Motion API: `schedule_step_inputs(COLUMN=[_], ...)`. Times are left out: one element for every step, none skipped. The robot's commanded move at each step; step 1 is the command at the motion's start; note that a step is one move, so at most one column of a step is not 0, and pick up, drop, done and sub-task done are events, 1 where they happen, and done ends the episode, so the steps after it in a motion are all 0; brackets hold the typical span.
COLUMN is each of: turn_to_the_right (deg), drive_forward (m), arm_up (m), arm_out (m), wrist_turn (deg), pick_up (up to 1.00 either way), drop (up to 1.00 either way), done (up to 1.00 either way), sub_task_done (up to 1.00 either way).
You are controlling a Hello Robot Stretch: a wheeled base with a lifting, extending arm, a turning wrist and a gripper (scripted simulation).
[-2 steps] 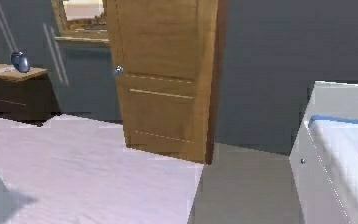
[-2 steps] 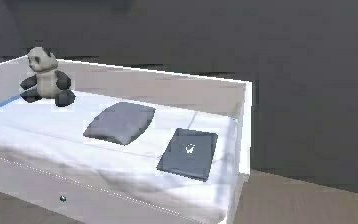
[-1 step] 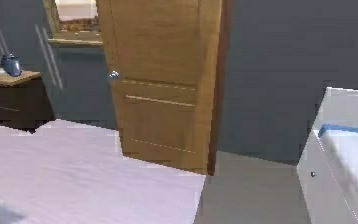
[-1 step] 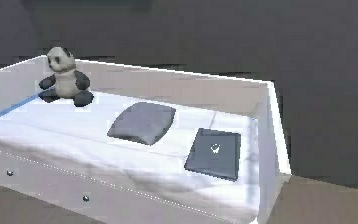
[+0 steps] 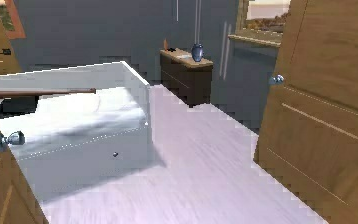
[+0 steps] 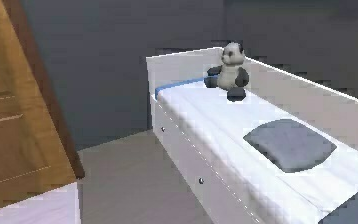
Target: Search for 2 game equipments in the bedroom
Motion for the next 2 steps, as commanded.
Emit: schedule_step_inputs(turn_to_the_right=[-21.0, 0.0], drive_forward=[0.00, 1.00], arm_up=[0.00, 0.00], arm_out=[0.00, 0.00], wrist_turn=[0.0, 0.0], pick_up=[0.00, 0.00], drop=[0.00, 0.00], done=[0.00, 0.00], sub_task_done=[0.00, 0.00])
